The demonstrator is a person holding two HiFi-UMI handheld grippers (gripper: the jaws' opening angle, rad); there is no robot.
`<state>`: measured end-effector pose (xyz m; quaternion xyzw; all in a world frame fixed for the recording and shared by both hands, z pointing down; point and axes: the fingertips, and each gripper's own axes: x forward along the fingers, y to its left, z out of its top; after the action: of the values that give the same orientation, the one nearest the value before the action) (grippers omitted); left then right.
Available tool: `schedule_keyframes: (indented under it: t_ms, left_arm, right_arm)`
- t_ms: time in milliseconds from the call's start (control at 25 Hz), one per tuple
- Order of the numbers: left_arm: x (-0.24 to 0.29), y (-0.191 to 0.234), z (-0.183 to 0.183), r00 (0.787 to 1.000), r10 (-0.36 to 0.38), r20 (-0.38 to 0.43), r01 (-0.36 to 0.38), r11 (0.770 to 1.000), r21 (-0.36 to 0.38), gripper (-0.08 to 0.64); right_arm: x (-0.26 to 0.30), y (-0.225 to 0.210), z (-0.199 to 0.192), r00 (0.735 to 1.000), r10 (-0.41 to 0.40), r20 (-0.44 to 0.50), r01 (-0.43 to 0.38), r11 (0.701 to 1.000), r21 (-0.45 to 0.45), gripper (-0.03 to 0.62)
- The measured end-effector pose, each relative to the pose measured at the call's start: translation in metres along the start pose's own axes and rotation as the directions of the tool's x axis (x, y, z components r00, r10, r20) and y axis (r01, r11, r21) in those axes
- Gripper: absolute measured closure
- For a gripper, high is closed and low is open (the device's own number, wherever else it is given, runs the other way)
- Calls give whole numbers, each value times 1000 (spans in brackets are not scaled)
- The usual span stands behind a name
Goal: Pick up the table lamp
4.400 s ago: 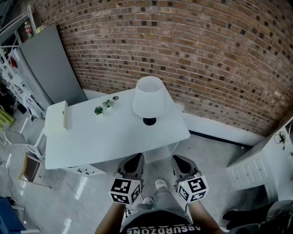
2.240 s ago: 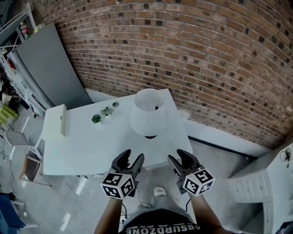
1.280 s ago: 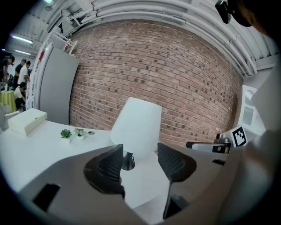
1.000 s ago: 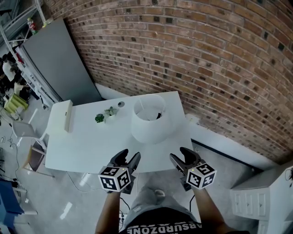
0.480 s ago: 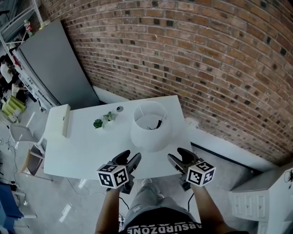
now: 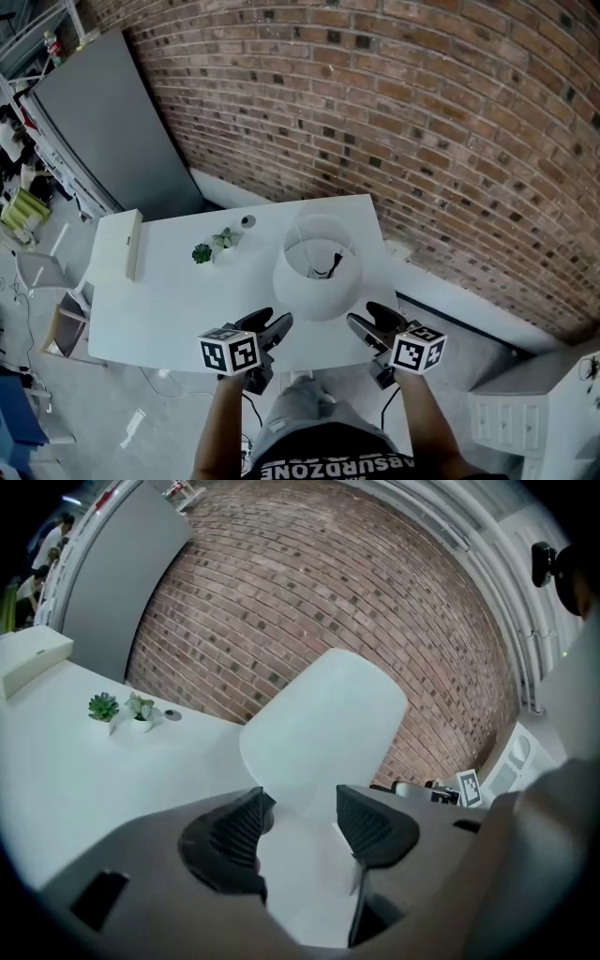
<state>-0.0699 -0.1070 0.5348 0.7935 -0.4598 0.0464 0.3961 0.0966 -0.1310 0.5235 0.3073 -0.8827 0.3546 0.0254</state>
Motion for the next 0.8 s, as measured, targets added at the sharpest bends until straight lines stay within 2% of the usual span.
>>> schedule_keyframes:
  t_ms: [240,400,600,800]
  left_arm:
    - [7,14,8,999,-34,-1,34,998,-56,333]
    - [9,22,14,998,-65,8,66,994,-91,333]
    - [15,31,19,996,-87,1,86,990,-111,333]
    - [21,36,23,991,-136,-19,133,984,-119,333]
  right_arm:
    - [8,-12,8,1000,12,10,-13,997,70,298]
    - [10,-17,12,1000,-23,-3,23,995,96,295]
    - [17,-27,8,1000,14,26,-18,987,161,295]
    - [21,-36,8,1000,4,20,-8,981,194,295]
